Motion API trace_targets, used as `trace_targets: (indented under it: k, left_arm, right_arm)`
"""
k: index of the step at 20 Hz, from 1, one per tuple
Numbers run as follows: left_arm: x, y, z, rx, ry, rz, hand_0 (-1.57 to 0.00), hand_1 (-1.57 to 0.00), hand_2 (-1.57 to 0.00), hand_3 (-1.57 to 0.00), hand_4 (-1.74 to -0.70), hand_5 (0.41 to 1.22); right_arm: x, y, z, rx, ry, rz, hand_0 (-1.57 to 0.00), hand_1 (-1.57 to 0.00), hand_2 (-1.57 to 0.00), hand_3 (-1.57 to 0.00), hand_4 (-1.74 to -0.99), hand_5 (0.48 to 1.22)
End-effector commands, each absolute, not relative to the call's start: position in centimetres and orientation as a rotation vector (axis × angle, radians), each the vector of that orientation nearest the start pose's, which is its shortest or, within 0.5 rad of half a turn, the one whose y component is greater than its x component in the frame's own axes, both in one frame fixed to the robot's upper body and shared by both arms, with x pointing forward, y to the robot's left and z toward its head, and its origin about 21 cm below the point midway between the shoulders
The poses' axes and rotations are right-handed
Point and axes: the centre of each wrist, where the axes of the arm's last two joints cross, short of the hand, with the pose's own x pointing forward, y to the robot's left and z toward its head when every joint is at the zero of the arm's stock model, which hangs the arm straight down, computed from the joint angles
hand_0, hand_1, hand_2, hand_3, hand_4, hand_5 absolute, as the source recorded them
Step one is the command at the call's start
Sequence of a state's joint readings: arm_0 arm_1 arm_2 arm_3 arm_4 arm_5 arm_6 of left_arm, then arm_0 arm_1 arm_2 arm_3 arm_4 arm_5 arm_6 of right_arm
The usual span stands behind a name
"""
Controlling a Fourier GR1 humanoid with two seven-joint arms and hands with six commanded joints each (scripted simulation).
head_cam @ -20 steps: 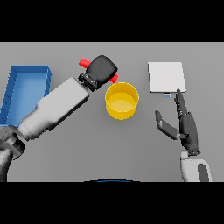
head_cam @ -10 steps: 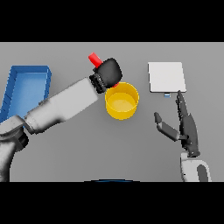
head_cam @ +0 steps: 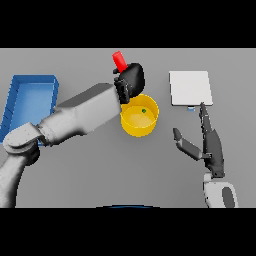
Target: Pick up the red beaker and tilt it to pour out 1 green nut into yellow bowl. Pick up the yellow bowl and place it on the metallic measuring scale.
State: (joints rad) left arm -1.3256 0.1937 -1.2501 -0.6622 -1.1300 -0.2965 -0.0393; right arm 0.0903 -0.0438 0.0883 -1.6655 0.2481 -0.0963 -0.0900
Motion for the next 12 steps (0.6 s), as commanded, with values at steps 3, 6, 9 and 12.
trace_targets:
  k: [3, 6, 9, 12]
  left_arm:
    - [40.8, 1.9, 11.5, -1.352, 0.757, 2.590, -1.57, -1.57, -1.57, -1.57, -1.73, 1.221]
    - [41.3, 1.5, 13.4, -1.360, 0.735, 2.563, -1.57, -1.57, -1.57, -1.57, -1.73, 1.221]
    - [42.9, 2.1, 18.1, -1.453, 0.818, 2.513, -1.57, -1.57, -1.57, -1.49, -1.73, 1.221]
    - [44.4, 3.3, 22.6, -1.573, 0.920, 2.478, -1.57, -1.57, -1.46, -1.04, -1.70, 1.221]
  right_arm:
    - [22.2, -22.5, 0.2, -0.256, -1.690, 0.207, 0.00, 0.00, 0.00, 0.00, -1.209, 0.593]
    - [22.4, -22.2, 0.2, -0.271, -1.686, 0.225, 0.00, 0.00, 0.00, 0.00, -1.206, 0.592]
    - [22.6, -22.4, 0.2, -0.278, -1.685, 0.221, 0.00, 0.00, 0.00, 0.00, -1.203, 0.592]
    - [22.7, -22.5, 0.3, -0.259, -1.709, 0.211, 0.00, 0.00, 0.00, 0.00, -1.186, 0.596]
